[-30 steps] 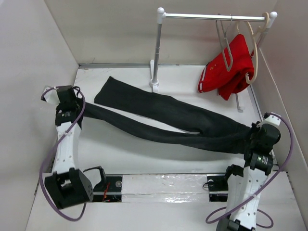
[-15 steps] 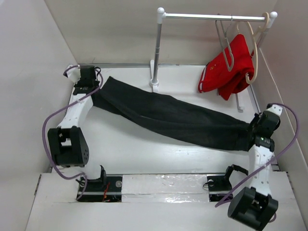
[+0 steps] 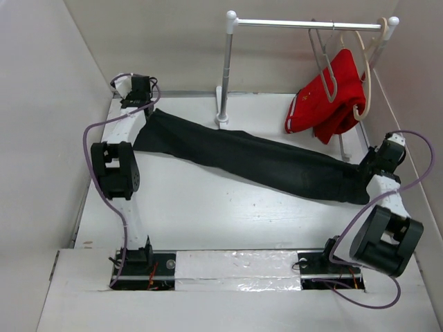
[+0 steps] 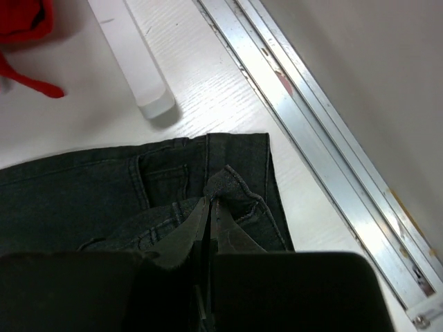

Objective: Place the trousers on the hanger
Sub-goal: Fold the trousers at the center of the board.

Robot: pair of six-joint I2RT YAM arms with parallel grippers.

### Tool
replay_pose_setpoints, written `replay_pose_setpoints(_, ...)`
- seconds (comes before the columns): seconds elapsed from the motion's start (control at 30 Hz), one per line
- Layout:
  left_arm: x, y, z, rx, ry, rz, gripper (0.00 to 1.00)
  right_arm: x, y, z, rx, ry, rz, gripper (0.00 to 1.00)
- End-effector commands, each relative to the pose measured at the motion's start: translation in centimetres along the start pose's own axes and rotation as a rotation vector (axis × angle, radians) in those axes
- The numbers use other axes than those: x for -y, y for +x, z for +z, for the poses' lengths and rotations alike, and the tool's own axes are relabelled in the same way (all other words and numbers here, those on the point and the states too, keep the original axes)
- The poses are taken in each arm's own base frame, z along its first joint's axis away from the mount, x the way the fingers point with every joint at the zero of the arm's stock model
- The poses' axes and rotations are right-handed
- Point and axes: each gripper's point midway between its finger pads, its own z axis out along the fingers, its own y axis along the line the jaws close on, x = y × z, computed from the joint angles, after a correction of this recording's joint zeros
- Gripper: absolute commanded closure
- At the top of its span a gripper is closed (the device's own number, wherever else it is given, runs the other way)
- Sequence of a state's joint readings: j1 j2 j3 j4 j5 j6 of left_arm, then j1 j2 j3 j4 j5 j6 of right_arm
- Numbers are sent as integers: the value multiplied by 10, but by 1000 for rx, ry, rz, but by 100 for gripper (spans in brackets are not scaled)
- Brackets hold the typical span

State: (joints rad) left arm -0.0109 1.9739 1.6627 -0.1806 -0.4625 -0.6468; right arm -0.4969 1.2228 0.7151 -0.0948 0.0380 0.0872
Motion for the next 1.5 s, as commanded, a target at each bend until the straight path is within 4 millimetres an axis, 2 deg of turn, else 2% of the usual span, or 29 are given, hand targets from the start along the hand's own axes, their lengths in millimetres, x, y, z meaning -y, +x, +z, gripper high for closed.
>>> replay_pose_setpoints(0.0, 11, -19, 10, 40, 3, 34, 100, 2, -54, 14, 145, 15, 11, 100)
replay_pose_setpoints(0.13, 32, -5, 36, 13, 30, 75, 96, 4, -51, 33, 122, 23, 24, 95)
replay_pose_setpoints(0.23, 49, 5, 42, 5, 47, 105, 92, 1, -48, 46, 105, 20, 32, 92)
replay_pose_setpoints(0.27, 50, 5, 44, 9, 50, 109, 88, 0, -50, 48, 108, 19, 36, 91)
replay_pose_setpoints(0.33, 58, 8, 43, 7, 75, 127, 70, -3, -48, 53, 100, 4, 42, 85)
replay_pose_setpoints(0.37, 62, 8, 41, 0, 98, 128, 61, -9, -50, 54, 107, -15, 37, 79)
replay_pose_setpoints(0.4, 64, 6, 39, 0, 108, 131, 47, -10, -51, 53, 111, -20, 38, 60)
replay_pose_setpoints(0.43, 64, 2, 33, 3, 116, 132, 42, -13, -55, 50, 127, -33, 41, 48)
replay_pose_setpoints(0.5, 64, -4, 26, 10, 125, 131, 33, -19, -55, 45, 135, -53, 32, 27)
replay_pose_setpoints(0.53, 54, 0, 26, -2, 110, 137, 33, -24, -61, 35, 159, -70, 26, 13)
replay_pose_setpoints(0.57, 51, -14, 16, 13, 126, 110, 33, -24, -62, 30, 173, -72, 26, 8)
replay_pose_setpoints(0.6, 49, -14, 10, 12, 135, 105, 33, -30, -64, 23, 191, -107, 25, 2)
replay_pose_setpoints(0.63, 33, 0, 12, -22, 118, 113, 33, -31, -49, 19, 176, -127, 24, 2)
replay_pose_setpoints(0.67, 33, -10, -4, -10, 139, 87, 37, -38, -56, 1, 225, -153, 17, 2)
replay_pose_setpoints(0.7, 23, -9, -7, -18, 132, 78, 38, -41, -54, -8, 242, -167, 11, 2)
replay_pose_setpoints(0.73, 5, 12, -9, -63, 101, 89, 39, -45, -37, -13, 230, -180, -1, 2)
replay_pose_setpoints(0.77, -2, 8, -21, -71, 109, 64, 41, -44, -35, -20, 243, -183, -6, 3)
replay_pose_setpoints(0.8, -7, 15, -27, -91, 111, 40, 47, -48, -39, -37, 287, -204, -14, 11)
replay_pose_setpoints(0.83, -25, 29, -35, -119, 106, 37, 49, -49, -26, -41, 272, -224, -17, 23)
replay_pose_setpoints(0.9, -41, 41, -44, -140, 86, 21, 52, -54, -30, -64, 332, -269, -28, 60)
replay_pose_setpoints(0.93, -58, 60, -47, -172, 59, 32, 52, -56, -28, -70, 343, -288, -37, 93)
replay_pose_setpoints(0.97, -63, 64, -53, -180, 61, 22, 51, -61, -25, -82, 368, -331, -47, 100)
replay_pose_setpoints(1.07, -73, 80, -54, -254, 46, 20, 45, -72, -23, -101, 398, -410, -86, 99)
replay_pose_setpoints(1.1, -74, 86, -54, -277, 44, 18, 43, -75, -22, -106, 403, -432, -99, 94)
replay_pose_setpoints(1.2, -79, 103, -48, -326, 48, -1, 40, -82, -22, -122, 432, -480, -165, 60)
replay_pose_setpoints(1.23, -80, 107, -46, -334, 48, -4, 39, -81, -12, -122, 397, -481, -170, 43)
replay_pose_setpoints(1.27, -78, 112, -42, -346, 50, -15, 38, -81, -12, -125, 412, -491, -217, 39)
replay_pose_setpoints(1.33, -76, 114, -34, -355, 49, -33, 37, -82, -2, -122, 391, -504, -230, 32)
replay_pose_setpoints(1.47, -73, 133, -16, -398, 44, -42, 37, -88, 14, -121, 355, -552, -278, 31)
